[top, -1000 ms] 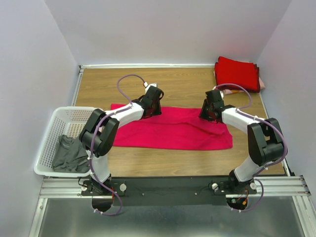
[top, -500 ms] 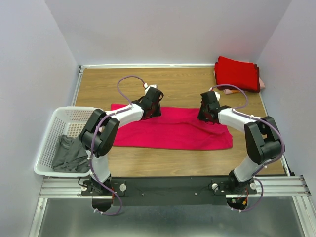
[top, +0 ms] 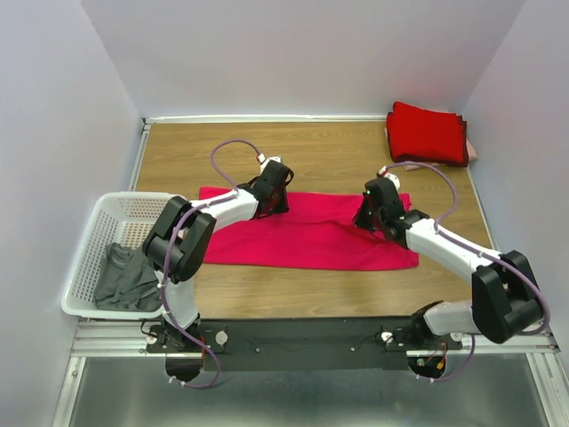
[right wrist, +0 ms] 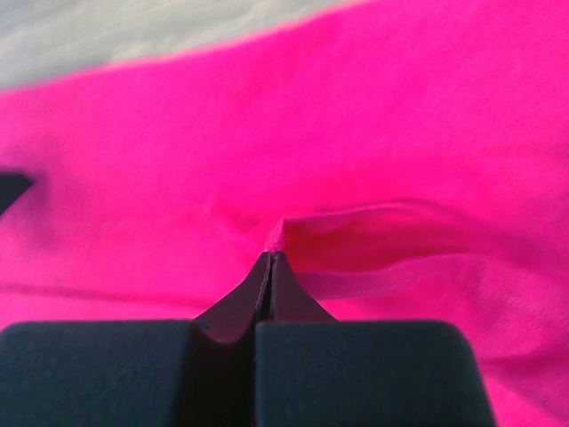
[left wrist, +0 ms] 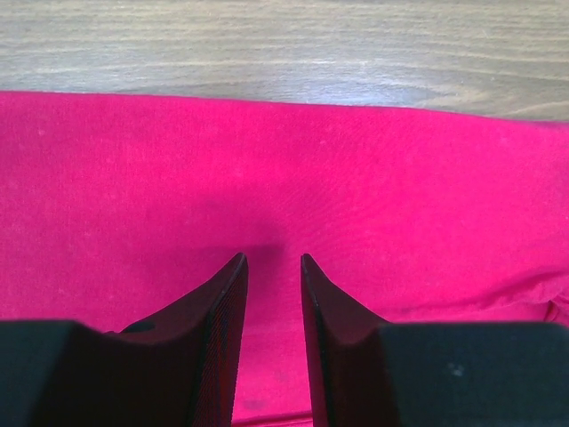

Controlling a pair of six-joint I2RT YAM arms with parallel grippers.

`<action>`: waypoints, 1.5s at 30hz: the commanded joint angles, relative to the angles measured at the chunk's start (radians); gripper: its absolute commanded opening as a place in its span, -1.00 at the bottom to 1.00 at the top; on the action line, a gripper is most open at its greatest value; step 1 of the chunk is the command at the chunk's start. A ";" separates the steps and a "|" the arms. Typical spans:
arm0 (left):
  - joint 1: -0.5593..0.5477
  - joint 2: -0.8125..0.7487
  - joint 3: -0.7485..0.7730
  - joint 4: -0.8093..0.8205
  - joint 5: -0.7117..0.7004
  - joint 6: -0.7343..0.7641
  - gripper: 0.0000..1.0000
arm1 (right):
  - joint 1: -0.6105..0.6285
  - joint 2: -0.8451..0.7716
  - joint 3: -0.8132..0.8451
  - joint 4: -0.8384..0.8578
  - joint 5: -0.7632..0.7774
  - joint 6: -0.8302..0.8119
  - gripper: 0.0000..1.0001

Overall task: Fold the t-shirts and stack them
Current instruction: Fold the tshirt

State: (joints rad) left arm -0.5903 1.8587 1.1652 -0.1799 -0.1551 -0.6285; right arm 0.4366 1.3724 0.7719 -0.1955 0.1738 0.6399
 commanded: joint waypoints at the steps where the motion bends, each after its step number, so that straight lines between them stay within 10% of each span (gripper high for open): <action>1: -0.002 -0.044 -0.024 0.014 -0.004 0.000 -0.24 | 0.074 -0.073 -0.078 -0.016 -0.005 0.076 -0.98; 11: -0.002 -0.075 -0.039 0.028 0.012 0.012 -0.24 | 0.197 -0.145 -0.181 -0.013 0.075 0.156 -0.90; 19: -0.002 -0.087 -0.039 0.028 0.028 0.027 -0.24 | 0.203 -0.243 -0.160 -0.048 0.082 0.144 -0.25; 31: -0.002 -0.099 -0.033 0.022 0.046 0.032 -0.24 | 0.172 -0.116 -0.020 -0.180 0.334 0.109 -0.22; 45: -0.002 -0.128 -0.045 0.016 0.034 0.041 -0.24 | 0.192 -0.177 -0.102 -0.194 0.158 0.145 -0.08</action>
State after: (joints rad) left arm -0.5903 1.7584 1.1194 -0.1692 -0.1295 -0.6060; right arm 0.6174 1.2392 0.7017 -0.3656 0.3664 0.7502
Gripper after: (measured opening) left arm 0.380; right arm 0.435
